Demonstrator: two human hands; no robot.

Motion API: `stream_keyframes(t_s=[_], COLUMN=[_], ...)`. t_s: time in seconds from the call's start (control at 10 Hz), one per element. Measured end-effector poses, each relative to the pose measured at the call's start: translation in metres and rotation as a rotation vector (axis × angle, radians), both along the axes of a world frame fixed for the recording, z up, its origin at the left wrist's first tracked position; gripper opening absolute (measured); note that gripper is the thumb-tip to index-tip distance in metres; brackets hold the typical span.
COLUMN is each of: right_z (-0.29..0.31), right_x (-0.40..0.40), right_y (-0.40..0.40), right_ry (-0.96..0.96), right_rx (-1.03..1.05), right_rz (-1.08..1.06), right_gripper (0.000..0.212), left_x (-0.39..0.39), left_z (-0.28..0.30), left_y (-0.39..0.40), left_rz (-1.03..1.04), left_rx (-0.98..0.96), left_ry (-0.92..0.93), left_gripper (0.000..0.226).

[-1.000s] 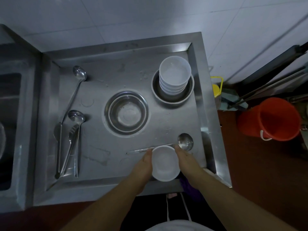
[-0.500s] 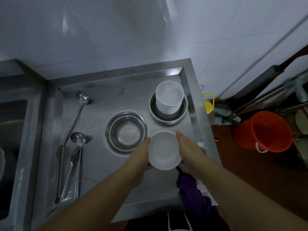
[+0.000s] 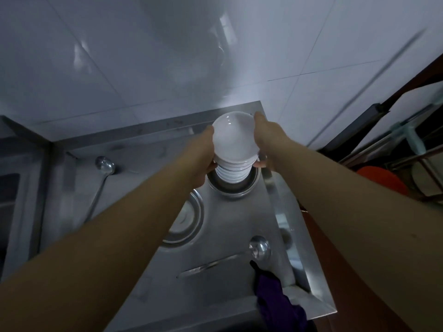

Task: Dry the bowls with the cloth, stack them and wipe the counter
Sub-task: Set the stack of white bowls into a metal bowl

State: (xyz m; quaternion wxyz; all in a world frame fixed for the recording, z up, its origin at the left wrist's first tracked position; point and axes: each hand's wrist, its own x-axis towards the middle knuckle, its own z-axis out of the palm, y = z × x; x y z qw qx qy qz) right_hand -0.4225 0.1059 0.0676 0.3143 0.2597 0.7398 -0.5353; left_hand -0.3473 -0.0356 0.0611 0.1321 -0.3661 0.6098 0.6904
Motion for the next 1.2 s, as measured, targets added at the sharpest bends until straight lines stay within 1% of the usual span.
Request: stream_keyframes(t_s=[0.2, 0.3, 0.4, 0.5, 0.6, 0.7, 0.8, 0.9, 1.0, 1.1, 1.2], right_z=[-0.027, -0.045, -0.061, -0.073, -0.079, -0.081, -0.081, -0.091, -0.114, -0.142, -0.162], right_x=[-0.022, -0.03, -0.034, -0.038, -0.041, -0.041, -0.037, -0.026, -0.002, 0.029, 0.05], right_y=[-0.003, -0.004, -0.007, -0.011, -0.011, -0.011, -0.003, 0.013, 0.028, 0.04, 0.043], right_ry=[-0.022, 0.017, 0.071, 0.103, 0.114, 0.105, 0.093, 0.102, 0.106, 0.046, -0.037], right_rx=[0.008, 0.04, 0.084, 0.107, 0.093, 0.032, -0.067, -0.11, 0.0, 0.058, 0.011], right_rz=[-0.032, -0.009, 0.005, 0.025, 0.021, -0.024, -0.117, -0.217, -0.252, -0.113, -0.074], right_gripper=[0.06, 0.069, 0.075, 0.077, 0.076, 0.067, 0.053, 0.053, 0.035, 0.032, 0.029], left_x=[-0.027, -0.031, -0.033, -0.036, -0.039, -0.04, -0.037, -0.029, -0.014, 0.012, 0.031], left_z=[-0.015, -0.024, -0.03, -0.037, -0.041, -0.041, -0.039, -0.046, -0.068, -0.09, -0.105], left_y=[0.001, 0.002, 0.002, 0.001, 0.001, -0.001, -0.004, -0.004, -0.006, 0.001, 0.013], left_rz=[0.027, 0.053, 0.07, 0.09, 0.098, 0.108, 0.093, 0.135, 0.271, 0.372, 0.462], left_rx=[0.001, 0.015, 0.014, 0.022, 0.019, 0.029, 0.066, 0.049, -0.014, 0.037, 0.244], left_ry=[-0.09, -0.111, -0.119, -0.127, -0.134, -0.143, -0.117, -0.06, -0.171, -0.282, -0.33], left_gripper=[0.046, 0.044, 0.042, 0.037, 0.039, 0.036, 0.02, 0.019, 0.031, 0.033, 0.027])
